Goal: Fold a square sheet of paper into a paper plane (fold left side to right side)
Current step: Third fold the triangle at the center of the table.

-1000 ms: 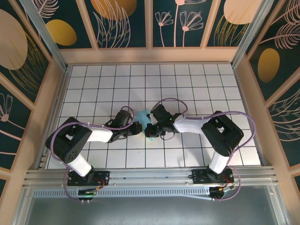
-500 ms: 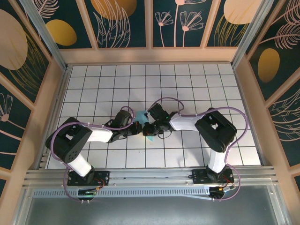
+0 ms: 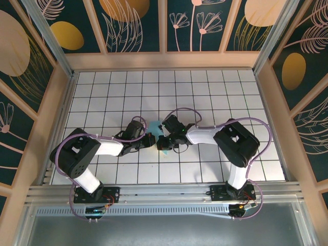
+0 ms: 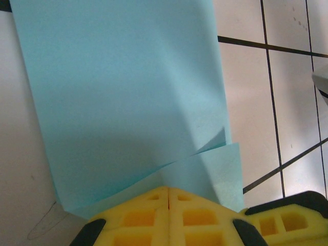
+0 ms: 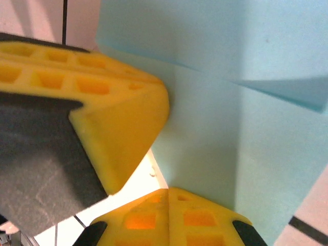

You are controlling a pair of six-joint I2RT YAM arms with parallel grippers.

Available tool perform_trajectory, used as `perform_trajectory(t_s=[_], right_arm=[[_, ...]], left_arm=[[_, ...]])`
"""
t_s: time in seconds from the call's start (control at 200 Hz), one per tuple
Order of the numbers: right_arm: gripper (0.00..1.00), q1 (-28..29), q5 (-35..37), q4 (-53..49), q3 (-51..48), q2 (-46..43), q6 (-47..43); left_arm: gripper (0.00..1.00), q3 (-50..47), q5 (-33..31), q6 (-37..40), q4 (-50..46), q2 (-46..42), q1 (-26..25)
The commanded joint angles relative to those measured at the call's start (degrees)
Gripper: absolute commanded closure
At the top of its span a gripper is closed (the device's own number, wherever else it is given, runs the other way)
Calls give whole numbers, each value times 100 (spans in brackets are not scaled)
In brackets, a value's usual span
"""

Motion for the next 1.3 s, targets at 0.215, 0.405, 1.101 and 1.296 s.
perform_trajectory(t_s=[0.215,0.405,1.101,1.296], right_arm=[[100,125,343,-822,-594,-387,-11],[100,121,444,-851,-885,-623,101],[59,-158,1360,-540,-949,-2015,-648],[43,-359,1390,664,-1203,-2013,-742]], left_arm=[[100,-148,-547,35,-421,150,16],[100,-143,-560,57,-470,106,12],[94,122,-90,-339,-228,-305,14],[80,574,-496,-277,-884,-913,50]])
